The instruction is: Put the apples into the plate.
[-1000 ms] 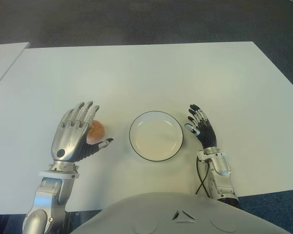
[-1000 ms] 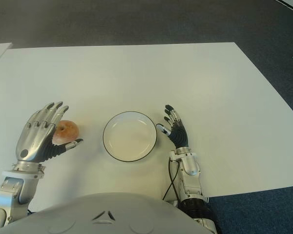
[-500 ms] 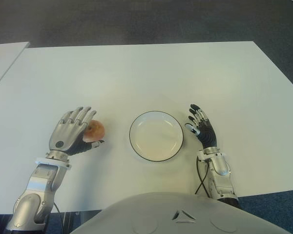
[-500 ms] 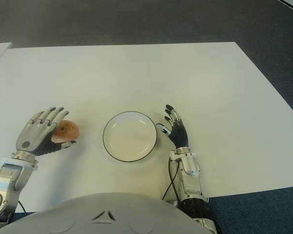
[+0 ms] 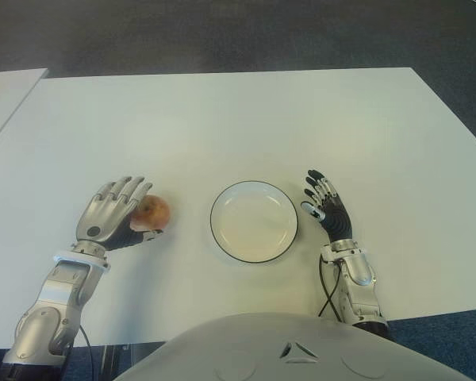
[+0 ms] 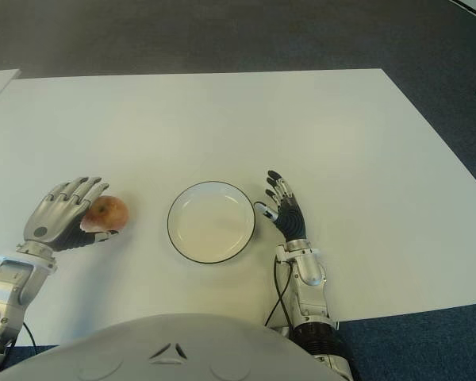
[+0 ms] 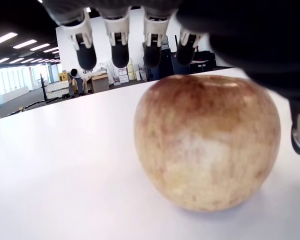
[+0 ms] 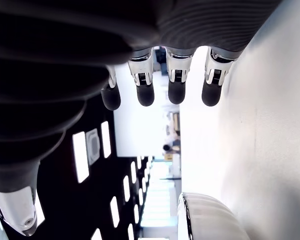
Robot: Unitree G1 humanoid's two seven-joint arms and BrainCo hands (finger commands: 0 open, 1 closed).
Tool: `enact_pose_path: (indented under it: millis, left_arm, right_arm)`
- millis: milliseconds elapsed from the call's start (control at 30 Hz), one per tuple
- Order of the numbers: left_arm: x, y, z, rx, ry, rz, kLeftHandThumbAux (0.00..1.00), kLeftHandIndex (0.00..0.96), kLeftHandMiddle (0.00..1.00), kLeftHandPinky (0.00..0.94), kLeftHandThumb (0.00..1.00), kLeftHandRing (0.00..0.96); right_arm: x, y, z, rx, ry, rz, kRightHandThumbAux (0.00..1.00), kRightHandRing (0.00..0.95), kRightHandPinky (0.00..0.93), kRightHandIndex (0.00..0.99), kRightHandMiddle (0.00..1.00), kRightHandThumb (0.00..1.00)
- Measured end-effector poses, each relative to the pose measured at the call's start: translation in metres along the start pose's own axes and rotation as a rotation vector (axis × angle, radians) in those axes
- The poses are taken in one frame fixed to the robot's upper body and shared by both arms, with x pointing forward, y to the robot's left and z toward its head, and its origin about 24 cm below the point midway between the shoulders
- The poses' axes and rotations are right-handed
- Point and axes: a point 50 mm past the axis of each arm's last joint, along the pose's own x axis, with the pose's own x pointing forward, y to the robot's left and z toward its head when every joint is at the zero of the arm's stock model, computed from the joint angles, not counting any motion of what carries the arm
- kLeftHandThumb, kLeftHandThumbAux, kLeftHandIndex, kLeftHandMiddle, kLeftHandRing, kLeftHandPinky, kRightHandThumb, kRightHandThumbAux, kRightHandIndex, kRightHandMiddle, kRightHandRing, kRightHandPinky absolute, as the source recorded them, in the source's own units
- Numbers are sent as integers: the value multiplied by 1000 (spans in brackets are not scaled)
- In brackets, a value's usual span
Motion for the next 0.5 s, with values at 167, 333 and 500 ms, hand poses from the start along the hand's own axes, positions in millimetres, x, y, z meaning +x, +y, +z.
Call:
enact_pose_path:
  millis: [167, 333, 500]
  left_arm:
    - [1, -5, -1, 1, 8, -25, 350, 11, 0, 19, 230, 0]
    - [2, -11, -5, 6, 20, -51, 353, 15, 0, 15, 236, 0]
    - [6, -14, -6, 11, 24, -64, 352, 16, 0, 13, 240, 0]
  right_arm:
    - [1, 0, 0, -2, -5, 0, 606, 1, 0, 101, 49, 228]
    - [2, 0, 0, -4, -5, -1, 610, 1, 0, 94, 49, 217]
    - [3, 0, 0, -6, -6, -5, 616, 0, 0, 98, 48, 216]
